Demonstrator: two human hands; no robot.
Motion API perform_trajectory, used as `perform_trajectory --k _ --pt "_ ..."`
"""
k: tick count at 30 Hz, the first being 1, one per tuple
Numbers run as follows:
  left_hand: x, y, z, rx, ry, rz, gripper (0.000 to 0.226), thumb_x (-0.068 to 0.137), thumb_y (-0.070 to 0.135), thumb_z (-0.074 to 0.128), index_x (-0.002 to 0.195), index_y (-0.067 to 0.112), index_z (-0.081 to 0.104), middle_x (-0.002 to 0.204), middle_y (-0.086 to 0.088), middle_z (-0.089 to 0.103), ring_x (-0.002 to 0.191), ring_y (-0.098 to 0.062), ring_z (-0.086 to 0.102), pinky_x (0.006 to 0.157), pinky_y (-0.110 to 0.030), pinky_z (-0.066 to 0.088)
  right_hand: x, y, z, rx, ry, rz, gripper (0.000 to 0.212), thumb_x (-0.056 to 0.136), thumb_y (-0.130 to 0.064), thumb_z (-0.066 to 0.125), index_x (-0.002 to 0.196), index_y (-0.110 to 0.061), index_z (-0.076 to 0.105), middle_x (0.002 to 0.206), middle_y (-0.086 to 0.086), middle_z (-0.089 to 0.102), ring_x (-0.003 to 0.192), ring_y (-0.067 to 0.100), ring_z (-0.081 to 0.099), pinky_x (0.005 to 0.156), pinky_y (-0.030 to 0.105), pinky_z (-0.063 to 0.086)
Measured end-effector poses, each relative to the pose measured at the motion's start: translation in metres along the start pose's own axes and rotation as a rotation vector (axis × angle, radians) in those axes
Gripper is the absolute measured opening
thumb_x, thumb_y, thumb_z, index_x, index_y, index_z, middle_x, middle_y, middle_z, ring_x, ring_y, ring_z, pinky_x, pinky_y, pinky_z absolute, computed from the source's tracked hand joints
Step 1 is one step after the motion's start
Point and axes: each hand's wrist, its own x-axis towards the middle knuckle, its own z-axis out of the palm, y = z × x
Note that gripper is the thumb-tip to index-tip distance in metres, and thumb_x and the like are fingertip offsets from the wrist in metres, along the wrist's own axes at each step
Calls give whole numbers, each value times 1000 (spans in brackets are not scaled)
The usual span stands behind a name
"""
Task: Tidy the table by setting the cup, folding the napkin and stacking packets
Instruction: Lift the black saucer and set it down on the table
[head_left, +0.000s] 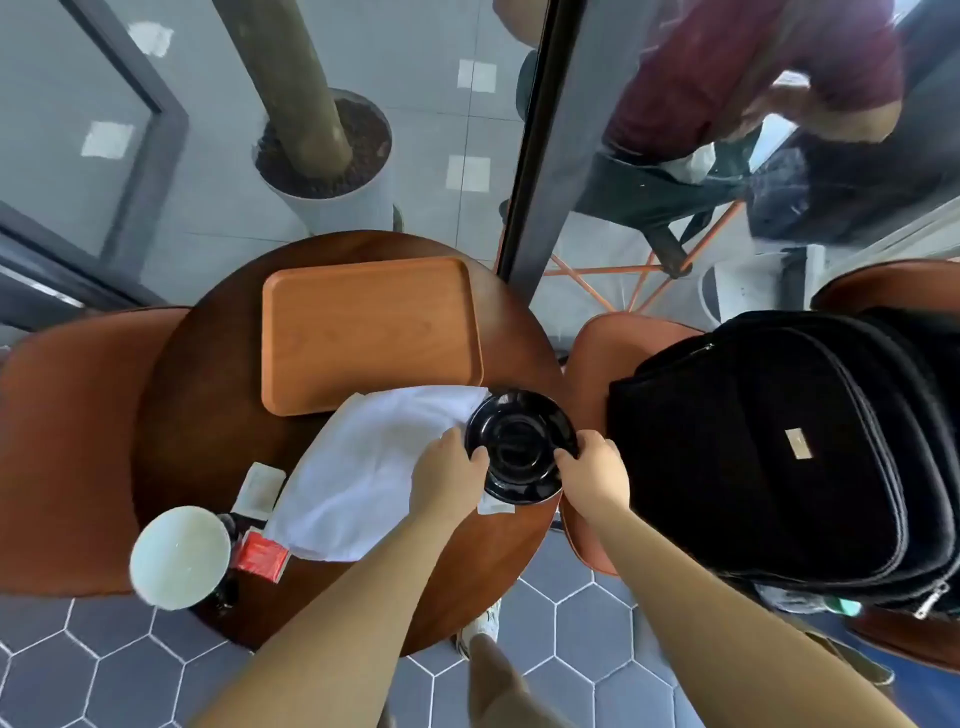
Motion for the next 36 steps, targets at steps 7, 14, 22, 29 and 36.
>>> perform_trajectory --k 7,14,22,29,36 --pt "12 0 17 -106 96 -82 20 99 15 53 111 7 67 105 -9 72 97 -28 65 79 -31 48 14 6 0 19 12 21 22 98 -18 58 119 -13 61 89 -7 58 79 13 55 56 19 38" --pt "12 -1 19 -170 165 -75 22 93 3 54 103 9 73 96 -8 74 80 -22 59 73 -30 48 16 6 -3 61 11 59 21 94 -13 62 115 -15 63 90 -7 61 80 14 60 66 25 49" --pt "1 -16 -2 -346 89 -137 26 93 7 60 115 12 72 100 -9 75 88 -30 71 83 -41 59 4 0 -10 149 -2 58 23 95 -11 60 117 -13 66 105 4 71 90 25 71 84 43 61" --pt "-18 -39 -41 -372 125 -132 25 90 6 57 103 16 75 74 -6 70 74 -28 68 75 -43 60 -19 -32 1 183 -33 3 22 92 -11 60 112 -14 68 98 1 71 84 27 72 83 45 60" --pt "-39 -68 -91 -372 164 -151 16 86 4 54 77 14 63 78 -31 63 60 -27 49 63 -38 44 -48 -80 19 140 -66 -82 20 85 -11 57 98 -18 69 83 -4 69 80 23 70 80 42 59"
